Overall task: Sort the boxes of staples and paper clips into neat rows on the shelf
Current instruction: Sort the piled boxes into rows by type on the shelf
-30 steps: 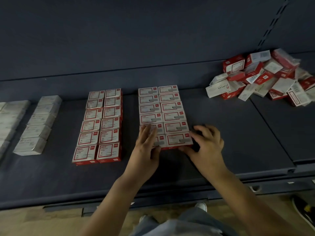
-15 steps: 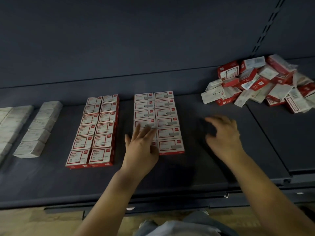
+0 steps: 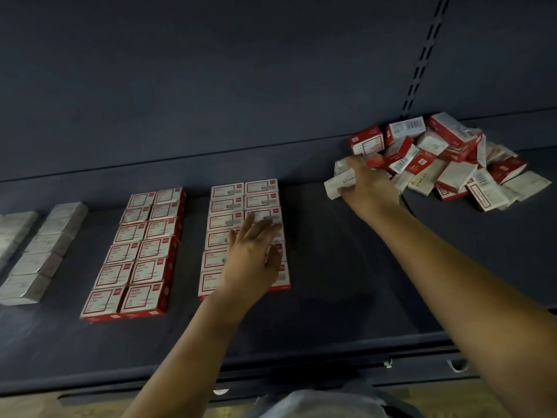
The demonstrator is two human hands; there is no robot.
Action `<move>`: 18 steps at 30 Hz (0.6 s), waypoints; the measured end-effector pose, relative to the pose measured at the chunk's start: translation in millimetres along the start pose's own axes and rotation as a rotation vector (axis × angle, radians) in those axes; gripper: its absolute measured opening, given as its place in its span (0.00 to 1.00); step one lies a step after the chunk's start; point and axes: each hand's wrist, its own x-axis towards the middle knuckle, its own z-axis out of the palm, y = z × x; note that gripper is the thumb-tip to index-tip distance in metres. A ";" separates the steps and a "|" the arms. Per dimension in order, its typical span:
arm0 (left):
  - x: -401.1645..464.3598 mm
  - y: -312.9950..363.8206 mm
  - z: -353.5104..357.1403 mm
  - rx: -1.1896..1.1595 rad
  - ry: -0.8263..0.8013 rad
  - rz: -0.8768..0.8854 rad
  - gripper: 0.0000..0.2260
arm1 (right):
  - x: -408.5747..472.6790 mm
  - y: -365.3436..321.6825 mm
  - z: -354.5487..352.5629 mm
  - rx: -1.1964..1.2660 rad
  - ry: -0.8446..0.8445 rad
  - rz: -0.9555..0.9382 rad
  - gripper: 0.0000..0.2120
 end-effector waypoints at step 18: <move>6.5 8.8 9.7 -0.063 -0.017 -0.017 0.20 | 13.9 12.2 11.8 -0.213 -0.124 0.011 0.23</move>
